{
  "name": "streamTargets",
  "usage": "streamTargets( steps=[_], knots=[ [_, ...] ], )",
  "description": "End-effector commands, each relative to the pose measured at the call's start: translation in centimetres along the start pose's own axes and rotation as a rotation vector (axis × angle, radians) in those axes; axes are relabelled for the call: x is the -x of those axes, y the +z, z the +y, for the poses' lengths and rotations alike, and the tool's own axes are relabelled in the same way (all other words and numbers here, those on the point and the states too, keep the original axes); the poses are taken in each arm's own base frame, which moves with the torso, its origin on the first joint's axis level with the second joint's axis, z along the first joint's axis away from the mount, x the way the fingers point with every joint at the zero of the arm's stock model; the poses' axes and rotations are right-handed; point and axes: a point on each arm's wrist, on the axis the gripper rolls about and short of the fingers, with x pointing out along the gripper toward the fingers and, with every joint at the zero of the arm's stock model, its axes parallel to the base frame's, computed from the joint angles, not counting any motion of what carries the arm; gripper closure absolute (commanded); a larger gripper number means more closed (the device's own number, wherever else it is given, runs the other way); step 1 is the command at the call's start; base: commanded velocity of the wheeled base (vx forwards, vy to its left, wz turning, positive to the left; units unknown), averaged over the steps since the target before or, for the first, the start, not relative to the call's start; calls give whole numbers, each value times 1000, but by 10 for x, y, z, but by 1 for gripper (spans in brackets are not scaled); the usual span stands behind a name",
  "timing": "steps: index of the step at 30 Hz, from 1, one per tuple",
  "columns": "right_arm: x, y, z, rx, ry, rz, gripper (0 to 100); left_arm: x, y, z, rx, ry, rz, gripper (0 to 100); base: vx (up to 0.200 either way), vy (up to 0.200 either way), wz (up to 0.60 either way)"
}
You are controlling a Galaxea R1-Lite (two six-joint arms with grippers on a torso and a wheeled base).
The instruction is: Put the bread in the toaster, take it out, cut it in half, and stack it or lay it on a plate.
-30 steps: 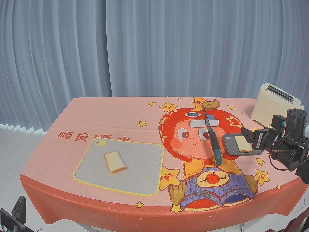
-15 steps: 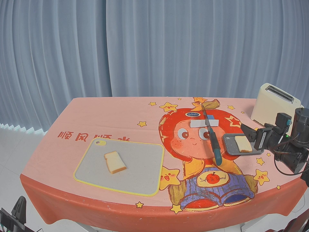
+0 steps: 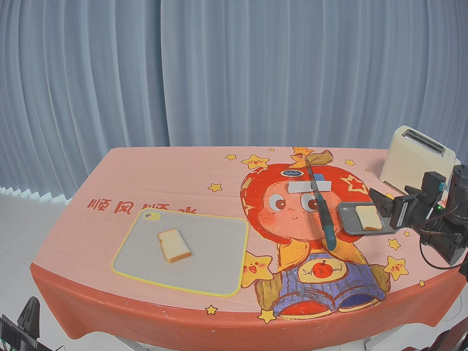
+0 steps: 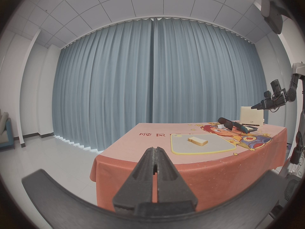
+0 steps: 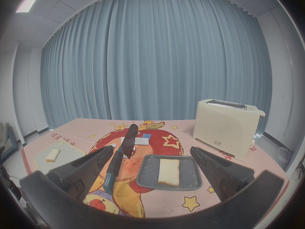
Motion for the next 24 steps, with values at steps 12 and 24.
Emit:
streamTargets(
  steps=[12,24],
  knots=[
    [18,8,-10,6,-13,-60,0,0,-5,0,0,1,2,100,0,0,0],
    [25,11,-25,-3,-75,-91,0,0,-5,0,0,1,2,100,0,0,0]
  ],
)
